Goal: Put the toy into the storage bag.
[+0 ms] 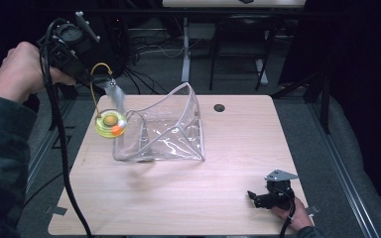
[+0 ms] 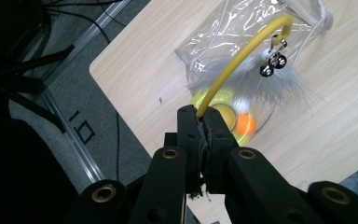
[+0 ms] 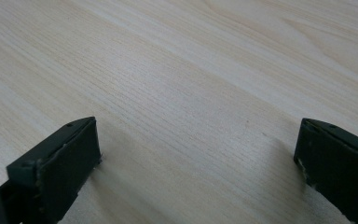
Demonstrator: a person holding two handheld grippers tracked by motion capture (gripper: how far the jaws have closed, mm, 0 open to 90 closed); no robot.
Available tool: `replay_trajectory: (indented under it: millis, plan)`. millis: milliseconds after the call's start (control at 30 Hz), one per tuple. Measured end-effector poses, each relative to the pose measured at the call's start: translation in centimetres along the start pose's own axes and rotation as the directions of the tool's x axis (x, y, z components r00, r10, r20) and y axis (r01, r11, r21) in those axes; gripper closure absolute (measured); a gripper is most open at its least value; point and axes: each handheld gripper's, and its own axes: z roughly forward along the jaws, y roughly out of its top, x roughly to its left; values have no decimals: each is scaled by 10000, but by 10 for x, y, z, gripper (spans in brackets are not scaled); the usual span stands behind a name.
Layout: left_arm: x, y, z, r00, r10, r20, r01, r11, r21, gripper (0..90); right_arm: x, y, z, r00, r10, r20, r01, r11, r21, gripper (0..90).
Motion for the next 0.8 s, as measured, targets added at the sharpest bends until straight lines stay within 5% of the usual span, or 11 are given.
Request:
replay_trajectory:
  millis: [800]
  plan:
    - [-15,26,35,9956,482,804,-482,9988,-28,880,0,0,0,10000,-3,-5,3,10000,-4,0]
